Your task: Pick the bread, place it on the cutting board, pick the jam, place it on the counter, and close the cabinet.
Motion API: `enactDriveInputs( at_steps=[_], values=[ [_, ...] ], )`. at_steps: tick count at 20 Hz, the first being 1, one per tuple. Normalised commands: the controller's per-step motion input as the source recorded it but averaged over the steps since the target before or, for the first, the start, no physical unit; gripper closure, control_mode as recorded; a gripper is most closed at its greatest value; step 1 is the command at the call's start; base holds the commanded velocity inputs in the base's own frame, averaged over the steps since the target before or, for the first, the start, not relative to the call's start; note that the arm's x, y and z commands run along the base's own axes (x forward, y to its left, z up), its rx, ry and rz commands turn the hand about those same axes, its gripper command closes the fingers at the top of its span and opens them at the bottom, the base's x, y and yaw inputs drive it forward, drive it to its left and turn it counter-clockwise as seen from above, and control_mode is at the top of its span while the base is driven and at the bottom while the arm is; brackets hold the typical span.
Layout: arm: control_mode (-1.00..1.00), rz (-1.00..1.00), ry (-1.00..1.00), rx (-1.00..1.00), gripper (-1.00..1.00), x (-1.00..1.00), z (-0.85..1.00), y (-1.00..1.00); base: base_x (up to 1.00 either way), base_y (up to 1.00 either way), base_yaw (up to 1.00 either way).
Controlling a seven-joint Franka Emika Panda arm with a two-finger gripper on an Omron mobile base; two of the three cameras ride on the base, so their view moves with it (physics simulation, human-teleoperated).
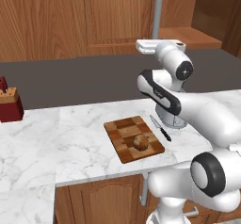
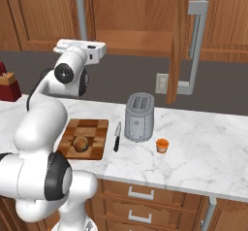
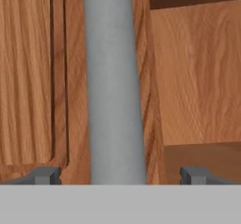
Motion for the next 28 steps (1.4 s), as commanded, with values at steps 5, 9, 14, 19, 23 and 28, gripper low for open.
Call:
enactDriveInputs(
  at_steps=[5,9,14,19,23,28],
  values=[
    [-1.0,0.0,0.0,0.0,-1.0,-0.22,0.0,-0.07,0.0,0.0,0.0],
    [-1.0,0.02,-0.05,0.0,-1.0,-0.17,0.0,0.0,0.0,0.0,0.0],
    [-1.0,0.05,-0.05,0.0,-1.0,-0.11,0.0,0.0,0.0,0.0,0.0],
    [-1.0,0.04,0.0,0.0,-1.0,-0.21,0.01,-0.09,0.0,0.0,0.0],
    [-1.0,0.02,0.0,0.0,-1.0,-0.22,0.04,-0.21,0.0,0.0,0.0],
    [-1.0,0.01,0.0,0.0,-1.0,-0.21,0.1,-0.24,0.0,0.0,0.0]
  ],
)
